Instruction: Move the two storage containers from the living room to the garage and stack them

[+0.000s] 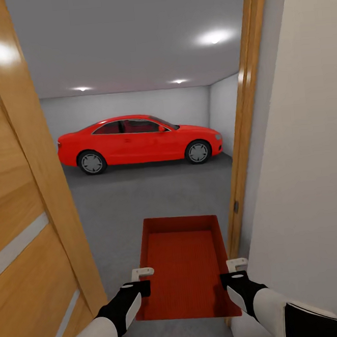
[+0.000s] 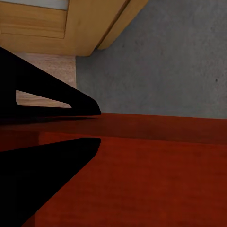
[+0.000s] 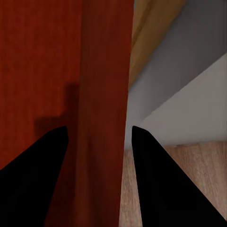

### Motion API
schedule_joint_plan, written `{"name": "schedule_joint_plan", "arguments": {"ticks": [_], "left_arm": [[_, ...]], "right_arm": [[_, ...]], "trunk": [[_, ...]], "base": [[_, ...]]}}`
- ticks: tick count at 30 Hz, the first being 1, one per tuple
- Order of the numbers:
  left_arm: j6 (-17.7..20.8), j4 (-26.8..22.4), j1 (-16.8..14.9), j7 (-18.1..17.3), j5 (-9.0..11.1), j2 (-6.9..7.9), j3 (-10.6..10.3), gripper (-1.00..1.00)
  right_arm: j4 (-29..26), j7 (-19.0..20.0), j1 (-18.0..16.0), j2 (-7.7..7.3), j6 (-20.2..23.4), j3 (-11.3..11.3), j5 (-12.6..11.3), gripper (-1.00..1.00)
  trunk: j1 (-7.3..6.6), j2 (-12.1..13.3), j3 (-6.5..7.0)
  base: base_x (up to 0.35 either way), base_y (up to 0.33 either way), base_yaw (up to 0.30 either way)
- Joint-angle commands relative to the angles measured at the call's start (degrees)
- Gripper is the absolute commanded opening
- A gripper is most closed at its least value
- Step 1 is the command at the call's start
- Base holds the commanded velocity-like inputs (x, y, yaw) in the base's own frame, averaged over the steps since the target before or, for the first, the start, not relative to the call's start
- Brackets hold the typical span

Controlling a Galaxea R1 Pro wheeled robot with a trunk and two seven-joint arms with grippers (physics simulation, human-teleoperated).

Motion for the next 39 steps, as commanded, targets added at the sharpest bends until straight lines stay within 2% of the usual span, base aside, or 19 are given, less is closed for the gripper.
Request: {"name": "schedule_joint_plan", "arguments": {"ticks": [1, 10, 18, 30, 31, 36, 39], "left_arm": [[0.3, 1.1, 0.0, 0.1, -0.1, 0.40, -0.3, -1.00], [0.3, 1.1, 0.0, 0.2, -0.1, 0.42, -0.3, -1.00], [0.3, 1.1, 0.0, 0.2, -0.1, 0.44, -0.3, -1.00], [0.3, 1.0, 0.0, 0.2, -0.1, 0.44, -0.3, -1.00], [0.0, -0.3, 0.0, 0.0, -0.2, 0.24, 0.5, -1.00], [0.3, -0.5, 0.0, 0.0, 0.6, 0.27, -0.6, -1.00], [-0.2, -0.4, 0.0, 0.0, 1.3, 0.57, -1.2, -1.00]], "right_arm": [[0.0, -0.1, -0.1, -0.28, -0.4, -1.2, 0.4, -1.00], [0.0, -0.1, -0.1, -0.28, -0.4, -1.2, 0.4, -1.00], [0.0, -0.1, -0.1, -0.33, -0.4, -1.2, 0.4, -1.00], [0.0, -0.1, -0.1, -0.36, -0.4, -1.2, 0.4, -1.00], [0.0, 0.2, 0.2, 0.29, 0.3, 0.6, -0.1, -1.00], [0.2, 0.1, 0.2, 0.56, 0.3, -0.3, 0.6, -1.00], [-0.1, -0.5, 0.3, 0.15, 0.0, -0.8, 1.0, -1.00]], "trunk": [[0.02, -0.1, -0.02], [0.02, -0.1, -0.02], [0.02, -0.1, -0.02], [0.02, -0.1, -0.02], [0.02, -0.1, -0.03], [0.02, -0.1, -0.03], [0.02, -0.1, -0.03]], "base": [[0.000, 0.000, -0.002], [0.000, 0.000, 0.009], [0.000, 0.000, 0.178], [0.000, 0.000, 0.010], [0.000, 0.000, 0.000], [0.000, 0.000, 0.000], [0.000, 0.000, 0.000]]}}
